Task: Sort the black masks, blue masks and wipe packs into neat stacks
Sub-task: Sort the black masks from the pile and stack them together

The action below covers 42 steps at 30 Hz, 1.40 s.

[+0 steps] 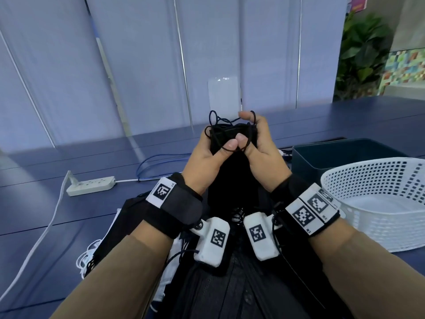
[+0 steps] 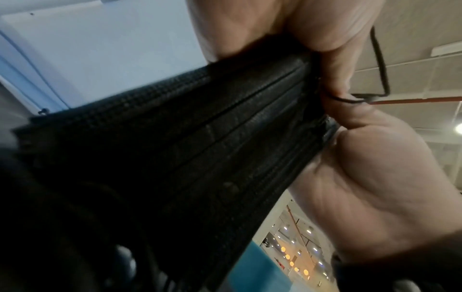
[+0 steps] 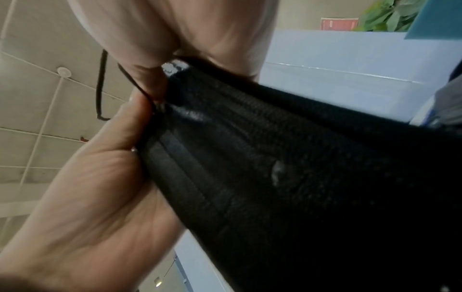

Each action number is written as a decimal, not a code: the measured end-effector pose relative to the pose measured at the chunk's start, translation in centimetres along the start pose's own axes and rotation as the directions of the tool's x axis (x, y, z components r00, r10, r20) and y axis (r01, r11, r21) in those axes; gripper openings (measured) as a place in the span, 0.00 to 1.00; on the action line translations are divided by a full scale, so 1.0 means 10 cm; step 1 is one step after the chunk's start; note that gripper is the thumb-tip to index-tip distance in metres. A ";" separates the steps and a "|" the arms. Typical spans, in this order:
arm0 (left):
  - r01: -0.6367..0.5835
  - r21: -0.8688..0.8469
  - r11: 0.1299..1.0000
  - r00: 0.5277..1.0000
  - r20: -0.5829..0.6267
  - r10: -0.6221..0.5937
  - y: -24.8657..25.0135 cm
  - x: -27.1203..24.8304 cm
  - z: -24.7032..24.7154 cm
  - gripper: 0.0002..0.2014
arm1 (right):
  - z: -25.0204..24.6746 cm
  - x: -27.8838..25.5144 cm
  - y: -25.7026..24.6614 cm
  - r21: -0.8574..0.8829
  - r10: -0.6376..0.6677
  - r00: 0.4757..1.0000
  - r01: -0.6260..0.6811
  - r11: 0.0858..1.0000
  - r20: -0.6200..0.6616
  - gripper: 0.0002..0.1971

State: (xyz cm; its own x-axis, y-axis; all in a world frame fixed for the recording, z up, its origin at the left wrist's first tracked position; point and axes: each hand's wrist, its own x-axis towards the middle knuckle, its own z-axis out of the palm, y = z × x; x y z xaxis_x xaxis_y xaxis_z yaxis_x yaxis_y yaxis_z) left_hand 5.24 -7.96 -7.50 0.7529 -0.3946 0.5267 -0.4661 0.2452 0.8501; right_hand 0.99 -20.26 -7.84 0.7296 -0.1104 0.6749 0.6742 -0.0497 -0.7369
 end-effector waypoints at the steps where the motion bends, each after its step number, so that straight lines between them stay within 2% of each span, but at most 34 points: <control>1: -0.040 0.013 0.999 0.999 -0.020 0.040 0.00 0.02 -0.01 0.12 | -0.01 0.01 0.00 0.000 -0.026 1.000 0.026 1.000 -0.016 0.16; 4: -0.153 0.027 0.988 0.987 -0.048 0.154 0.01 0.05 -0.08 0.11 | -0.08 0.05 -0.01 -0.067 -0.052 0.997 0.049 0.997 -0.049 0.13; 7: -0.199 0.046 0.979 0.980 -0.015 0.199 0.04 0.10 -0.13 0.12 | -0.12 0.08 0.02 -0.103 -0.026 0.999 0.022 0.994 -0.043 0.12; 9: -0.226 0.148 0.963 0.974 0.027 0.225 0.06 0.14 -0.15 0.12 | -0.12 0.07 0.03 -0.164 -0.024 0.999 0.017 0.986 -0.041 0.12; 12: -0.271 0.317 0.909 0.962 0.078 0.260 0.05 0.17 -0.17 0.11 | -0.13 0.06 0.02 -0.394 -0.076 0.997 0.065 0.917 -0.013 0.16; 14: -0.271 0.377 0.886 0.962 0.085 0.259 0.03 0.18 -0.17 0.10 | -0.16 0.06 -0.01 -0.483 -0.075 0.997 0.067 0.873 0.002 0.17; 17: -0.227 0.338 0.913 0.973 0.050 0.224 -0.02 0.19 -0.18 0.10 | -0.22 0.09 -0.03 -0.505 -0.018 1.000 0.013 0.863 -0.007 0.17; 21: -0.092 0.158 0.983 0.995 -0.009 0.094 -0.12 0.10 -0.13 0.19 | -0.20 0.08 0.01 -0.334 0.041 0.998 -0.053 0.941 -0.043 0.18; 24: -0.046 0.210 0.977 0.996 -0.062 0.060 -0.22 0.03 -0.05 0.21 | -0.09 0.03 0.13 -0.106 0.116 0.986 -0.128 0.986 -0.116 0.21; 27: -0.016 0.179 0.984 0.994 -0.105 0.036 -0.25 0.01 -0.01 0.17 | 0.04 0.00 0.17 0.131 0.217 0.955 -0.194 0.972 -0.201 0.15; 29: -0.023 0.120 0.993 0.993 -0.116 0.037 -0.19 0.01 0.00 0.12 | 0.09 -0.01 0.14 0.284 0.268 0.942 -0.205 0.937 -0.204 0.11; 31: -0.045 0.076 0.996 0.990 -0.130 0.055 -0.12 0.05 0.01 0.10 | 0.09 0.01 0.08 0.318 0.247 0.944 -0.171 0.933 -0.217 0.08; 34: -0.042 0.044 0.998 0.991 -0.125 0.047 -0.06 0.10 0.01 0.10 | 0.04 0.04 0.03 0.189 0.171 0.955 -0.126 0.974 -0.241 0.09; 36: -0.027 0.051 0.998 0.992 -0.124 0.033 -0.07 0.11 0.01 0.16 | 0.00 0.03 0.03 0.073 0.134 0.964 -0.120 0.990 -0.230 0.13; 40: 0.008 0.048 0.999 0.998 -0.064 -0.005 -0.08 0.14 0.02 0.24 | -0.03 -0.02 -0.01 -0.184 0.051 0.993 -0.071 0.980 -0.107 0.29; 42: -0.006 0.044 0.999 1.000 -0.027 0.007 -0.03 0.17 0.02 0.19 | -0.01 -0.02 -0.04 -0.215 0.022 0.998 -0.033 0.976 -0.055 0.28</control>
State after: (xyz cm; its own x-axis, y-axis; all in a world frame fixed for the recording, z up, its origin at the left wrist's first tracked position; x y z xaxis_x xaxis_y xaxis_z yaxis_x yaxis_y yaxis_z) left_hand 6.56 -8.92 -6.88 0.7618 -0.3687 0.5327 -0.4908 0.2083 0.8460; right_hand 0.55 -20.30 -7.66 0.7369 -0.1655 0.6554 0.6090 -0.2584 -0.7499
